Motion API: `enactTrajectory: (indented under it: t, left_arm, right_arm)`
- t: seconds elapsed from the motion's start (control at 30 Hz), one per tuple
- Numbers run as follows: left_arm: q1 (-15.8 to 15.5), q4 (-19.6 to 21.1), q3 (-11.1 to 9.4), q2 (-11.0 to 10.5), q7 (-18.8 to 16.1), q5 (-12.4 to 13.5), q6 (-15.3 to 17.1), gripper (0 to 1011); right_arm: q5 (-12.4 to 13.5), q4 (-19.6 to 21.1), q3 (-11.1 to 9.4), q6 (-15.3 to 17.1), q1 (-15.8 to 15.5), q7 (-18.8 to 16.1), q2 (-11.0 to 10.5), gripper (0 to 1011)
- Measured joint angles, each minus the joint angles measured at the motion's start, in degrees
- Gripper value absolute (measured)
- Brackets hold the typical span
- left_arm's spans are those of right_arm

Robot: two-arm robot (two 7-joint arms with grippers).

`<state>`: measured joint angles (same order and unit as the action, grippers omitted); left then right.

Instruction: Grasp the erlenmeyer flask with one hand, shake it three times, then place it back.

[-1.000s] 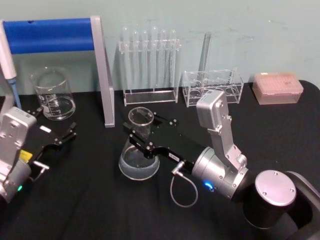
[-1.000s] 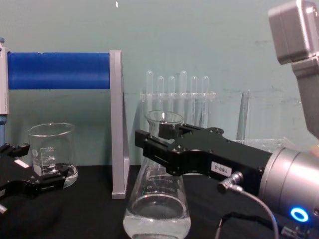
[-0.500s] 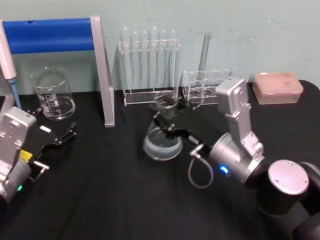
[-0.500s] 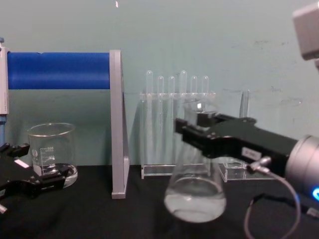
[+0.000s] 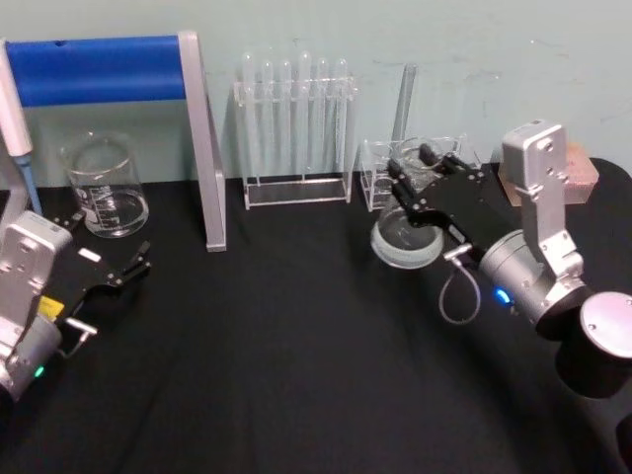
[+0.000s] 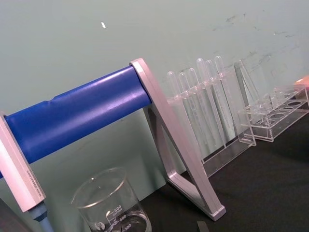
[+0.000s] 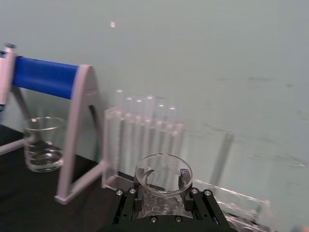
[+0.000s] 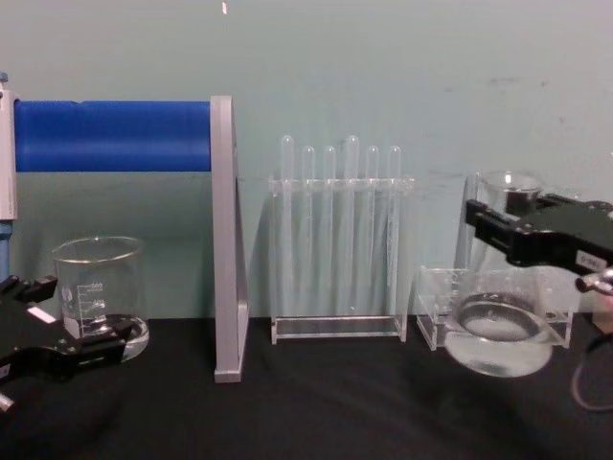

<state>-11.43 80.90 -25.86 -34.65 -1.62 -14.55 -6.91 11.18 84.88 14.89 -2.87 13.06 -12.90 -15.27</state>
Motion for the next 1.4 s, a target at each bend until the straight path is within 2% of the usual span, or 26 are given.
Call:
enactTrajectory:
  t: [0.33,0.6,0.97,1.4]
  left_arm:
    - [0.0,0.0,0.0,0.0,0.0,0.0,0.0,1001]
    - [0.0,0.0,0.0,0.0,0.0,0.0,0.0,1001]
    - [0.0,0.0,0.0,0.0,0.0,0.0,0.0,1001]
    - [0.0,0.0,0.0,0.0,0.0,0.0,0.0,1001]
  right_arm:
    - [-1.5,-1.1,-2.8,0.0,0.1,1.2,0.7,449]
    - [-1.8,-1.2,-3.1,0.1,0.0,0.0,1.7,449]
    - [-0.8,-0.3,-0.8,0.6,-0.5,-3.1,3.0,449]
    - [1.0,1.1,2.7,1.1,-1.1,-5.7,3.3,449]
